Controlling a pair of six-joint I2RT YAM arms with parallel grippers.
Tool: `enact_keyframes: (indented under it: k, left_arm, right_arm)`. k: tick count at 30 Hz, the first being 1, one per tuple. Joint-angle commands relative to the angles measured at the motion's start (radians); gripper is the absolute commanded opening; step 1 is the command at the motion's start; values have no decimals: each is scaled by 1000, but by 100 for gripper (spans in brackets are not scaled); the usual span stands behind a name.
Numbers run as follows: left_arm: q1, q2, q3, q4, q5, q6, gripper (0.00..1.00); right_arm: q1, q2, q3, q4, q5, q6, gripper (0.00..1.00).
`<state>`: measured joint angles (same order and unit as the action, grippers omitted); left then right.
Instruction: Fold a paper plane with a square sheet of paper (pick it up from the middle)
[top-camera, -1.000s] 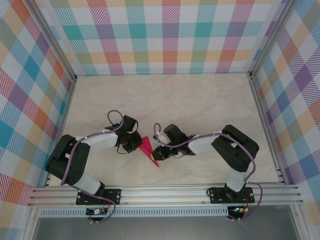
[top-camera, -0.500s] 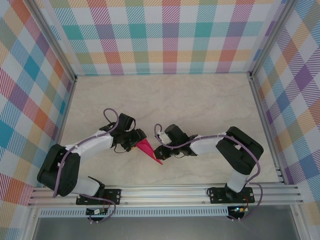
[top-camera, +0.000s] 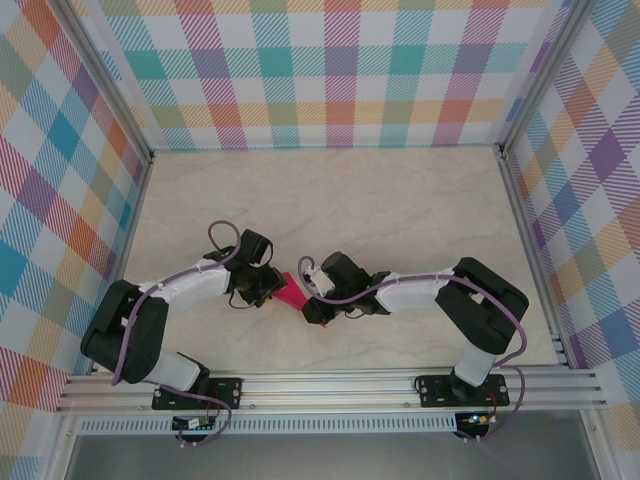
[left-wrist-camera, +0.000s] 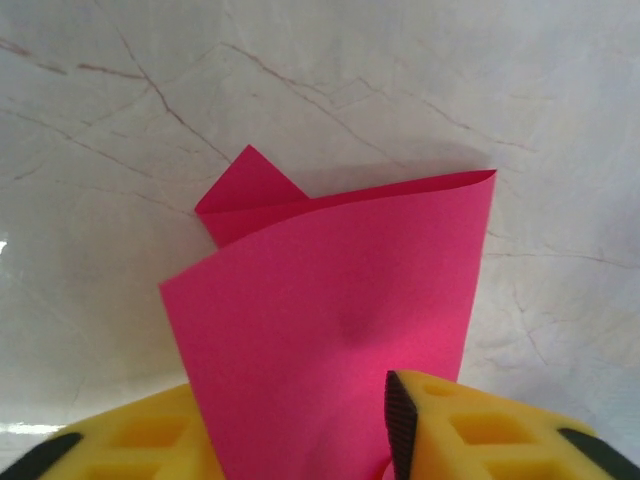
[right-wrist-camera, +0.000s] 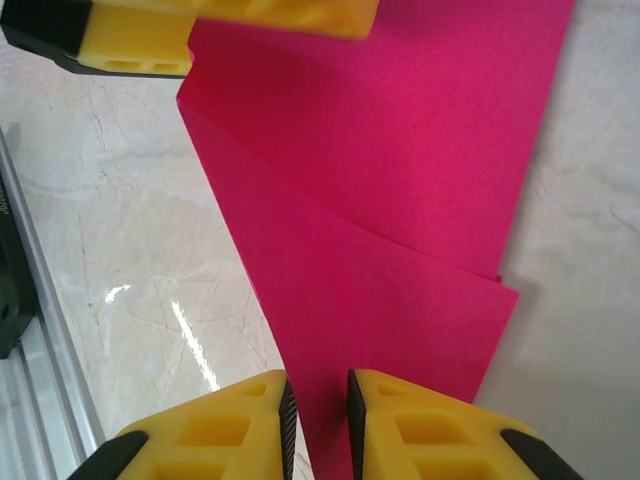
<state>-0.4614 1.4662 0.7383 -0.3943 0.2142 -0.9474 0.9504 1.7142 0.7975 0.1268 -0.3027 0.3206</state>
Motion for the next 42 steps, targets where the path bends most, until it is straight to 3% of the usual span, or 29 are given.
enact_keyframes:
  k: [1,10,27,33,38,42]
  left_arm:
    - [17,27,39,-39,19,9,34]
    - [17,46,68,-72,6,31,8]
    - [17,67,82,-63,17,38,2]
    - [17,68,81,-66,13,39,0]
    - [17,70,77,-62,14,39,0]
    - [17,71,78,-69,5,44,0]
  right_arm:
    - [25,-11,32,-46,77,-63,24]
    - [92,-7,82,-111,237,-153,25]
    - [151,75,169,-210,344,-199,21]
    - [151,55,138,-172,300,-177,7]
    - [149,68,162,-204,281,-136,11]
    - [145,58,154,-175,208,-97,7]
